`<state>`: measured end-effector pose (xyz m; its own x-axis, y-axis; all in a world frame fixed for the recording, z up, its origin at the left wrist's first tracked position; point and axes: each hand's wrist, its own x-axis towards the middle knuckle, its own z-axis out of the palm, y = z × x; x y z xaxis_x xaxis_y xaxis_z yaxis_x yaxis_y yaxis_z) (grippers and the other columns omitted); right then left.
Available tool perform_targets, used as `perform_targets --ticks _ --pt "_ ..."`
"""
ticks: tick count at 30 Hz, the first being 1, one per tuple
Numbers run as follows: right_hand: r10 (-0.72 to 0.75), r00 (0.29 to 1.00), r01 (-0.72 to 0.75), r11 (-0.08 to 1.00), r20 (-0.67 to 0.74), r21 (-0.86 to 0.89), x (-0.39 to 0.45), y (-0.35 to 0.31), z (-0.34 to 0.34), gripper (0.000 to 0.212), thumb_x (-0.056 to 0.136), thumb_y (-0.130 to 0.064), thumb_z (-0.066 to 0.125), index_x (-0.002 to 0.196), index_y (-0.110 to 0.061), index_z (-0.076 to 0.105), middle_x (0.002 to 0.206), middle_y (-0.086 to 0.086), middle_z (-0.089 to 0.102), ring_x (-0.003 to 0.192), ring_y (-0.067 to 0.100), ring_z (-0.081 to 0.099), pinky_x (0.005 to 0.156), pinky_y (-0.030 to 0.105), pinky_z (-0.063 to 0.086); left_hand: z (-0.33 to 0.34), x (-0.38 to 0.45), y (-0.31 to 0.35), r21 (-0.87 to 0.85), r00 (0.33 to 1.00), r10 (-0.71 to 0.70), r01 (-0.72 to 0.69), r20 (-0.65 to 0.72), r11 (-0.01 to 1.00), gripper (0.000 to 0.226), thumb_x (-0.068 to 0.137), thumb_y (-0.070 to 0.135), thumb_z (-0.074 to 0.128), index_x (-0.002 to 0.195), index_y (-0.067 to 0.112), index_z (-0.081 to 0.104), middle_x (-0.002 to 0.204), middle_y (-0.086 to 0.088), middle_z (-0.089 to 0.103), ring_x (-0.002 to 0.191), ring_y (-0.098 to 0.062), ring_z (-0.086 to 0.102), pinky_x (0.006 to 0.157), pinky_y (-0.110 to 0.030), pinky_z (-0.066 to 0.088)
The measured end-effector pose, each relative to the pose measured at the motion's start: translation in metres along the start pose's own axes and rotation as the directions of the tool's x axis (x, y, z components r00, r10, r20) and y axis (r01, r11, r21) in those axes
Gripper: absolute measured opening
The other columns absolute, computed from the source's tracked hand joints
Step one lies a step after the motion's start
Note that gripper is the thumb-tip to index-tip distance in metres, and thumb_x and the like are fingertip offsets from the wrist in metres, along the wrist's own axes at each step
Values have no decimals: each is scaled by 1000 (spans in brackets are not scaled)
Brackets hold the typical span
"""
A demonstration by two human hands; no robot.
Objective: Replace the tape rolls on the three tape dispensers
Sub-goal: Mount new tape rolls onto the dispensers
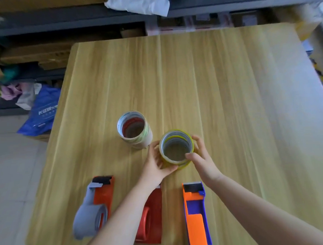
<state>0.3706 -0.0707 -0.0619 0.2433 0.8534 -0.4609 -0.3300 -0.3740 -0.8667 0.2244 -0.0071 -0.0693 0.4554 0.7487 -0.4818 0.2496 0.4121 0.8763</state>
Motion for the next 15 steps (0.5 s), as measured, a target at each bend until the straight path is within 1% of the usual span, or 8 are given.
perform_targets --ticks 3,5,7,8,10,12,14,15 --pt "-15 1000 14 999 -22 -34 -2 5 -1 59 61 -39 61 118 -34 47 130 6 55 124 17 48 103 31 40 0 0 -2 3 1000 6 -6 2 1000 73 69 -19 68 110 33 39 117 7 56 110 -11 58 99 -32 45" --pt "-14 999 13 999 -36 -43 -5 4 -2 63 62 -39 63 122 -27 49 128 4 57 122 14 51 104 30 40 0 -2 0 18 1000 9 -9 7 1000 72 68 -13 73 111 34 39 121 5 55 113 -12 57 101 -32 44" --pt "-8 999 6 998 -34 -60 -9 0 -2 57 66 -36 66 120 -26 51 126 1 59 119 8 53 101 26 42 -2 -6 6 63 1000 13 -14 18 998 74 60 8 82 113 37 39 125 7 54 116 -8 55 100 -28 43" --pt "0 999 -3 997 -37 -78 -10 -2 -3 54 69 -34 65 121 -25 52 126 -2 59 119 5 52 101 25 41 -4 -7 10 81 1000 1 -3 26 997 75 57 20 83 115 39 39 127 9 53 117 -6 54 100 -25 42" --pt "13 997 -24 990 -78 -137 -12 -6 -4 55 75 -37 64 127 -21 51 129 -6 56 125 4 46 101 23 38 -7 -11 16 71 999 -35 32 34 997 69 59 30 81 115 40 42 127 12 53 118 0 51 98 -21 43" --pt "2 985 -42 973 -173 -227 -13 -10 -2 49 83 -34 67 127 -19 53 128 -8 55 123 6 47 91 18 37 -8 -14 22 67 997 -75 74 13 995 64 61 41 78 117 37 47 129 10 55 121 -2 50 101 -23 42" --pt "-45 964 -52 935 -263 -351 -13 -14 2 40 85 -30 65 123 -17 57 119 -7 56 112 7 51 78 10 38 -5 -17 25 131 994 -98 102 -39 986 80 56 56 72 128 29 49 134 7 54 126 -6 48 109 -32 38" --pt "-76 953 -53 912 -294 -408 -13 -15 3 37 85 -29 65 120 -16 60 112 -7 56 105 7 52 73 7 37 -3 -19 27 153 994 -86 95 -61 984 83 60 57 71 132 24 47 136 6 54 127 -7 46 110 -32 36"
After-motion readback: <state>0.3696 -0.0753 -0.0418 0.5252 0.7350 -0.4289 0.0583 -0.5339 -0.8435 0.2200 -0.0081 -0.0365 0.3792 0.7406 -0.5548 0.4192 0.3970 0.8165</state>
